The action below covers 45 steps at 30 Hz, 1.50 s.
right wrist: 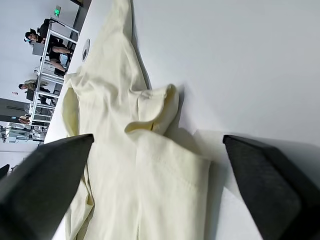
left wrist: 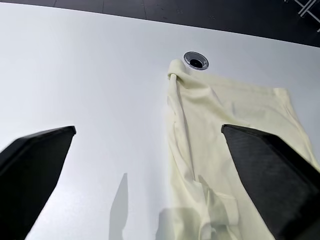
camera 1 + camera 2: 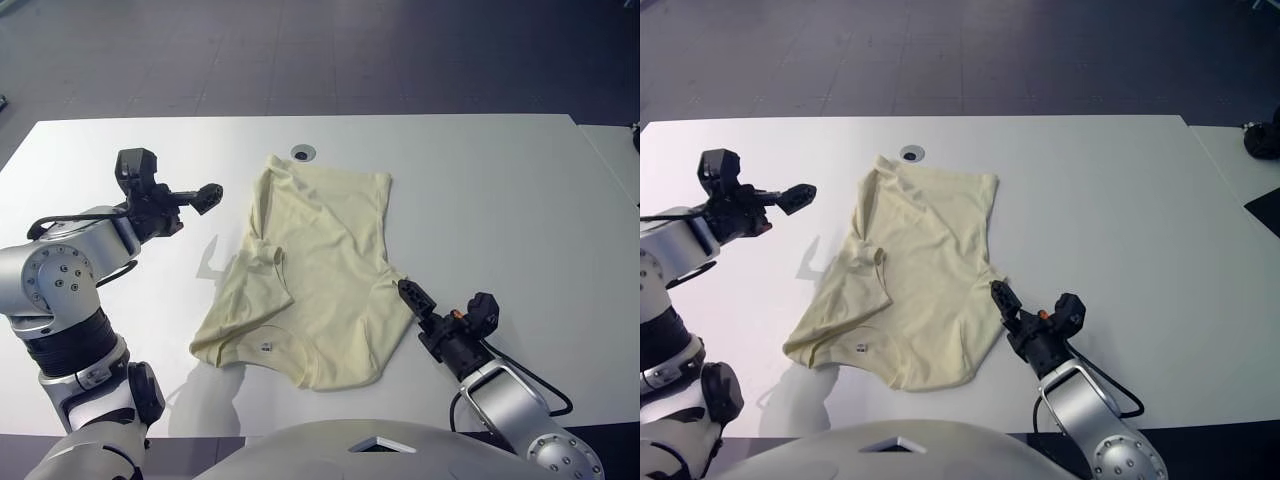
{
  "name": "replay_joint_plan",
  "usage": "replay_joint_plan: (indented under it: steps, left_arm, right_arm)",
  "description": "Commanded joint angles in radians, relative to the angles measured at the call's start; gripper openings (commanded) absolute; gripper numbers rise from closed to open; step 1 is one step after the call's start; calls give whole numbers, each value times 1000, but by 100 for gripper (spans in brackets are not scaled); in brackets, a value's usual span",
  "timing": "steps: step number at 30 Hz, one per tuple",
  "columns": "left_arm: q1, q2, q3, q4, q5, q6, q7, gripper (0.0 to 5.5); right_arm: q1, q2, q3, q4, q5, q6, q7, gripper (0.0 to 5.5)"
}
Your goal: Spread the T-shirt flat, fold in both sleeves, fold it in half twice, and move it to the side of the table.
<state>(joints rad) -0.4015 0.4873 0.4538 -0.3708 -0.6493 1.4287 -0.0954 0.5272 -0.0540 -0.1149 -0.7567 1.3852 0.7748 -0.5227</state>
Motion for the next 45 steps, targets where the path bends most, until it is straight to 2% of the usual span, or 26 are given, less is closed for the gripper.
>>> replay_joint_plan:
  steps: [1, 27, 35, 41, 45]
  left_arm:
    - [-7, -11, -9, 1, 18, 1, -6, 540]
    - [38, -86, 30, -72, 60, 37, 9, 540]
    - [38, -112, 39, -87, 87, 46, 16, 540]
    - [76, -135, 80, -132, 102, 58, 29, 540]
    - [98, -155, 107, -169, 116, 72, 34, 540]
  right_arm:
    - [-1, -19, 40, 10, 23, -24, -16, 417]
    - [-26, -210, 92, 32, 143, -101, -77, 2]
    - [-15, -293, 38, 44, 189, -124, -106, 2]
    - [-3, -479, -126, 123, 239, -86, -73, 2]
    - [-26, -590, -178, 170, 251, -37, -35, 2]
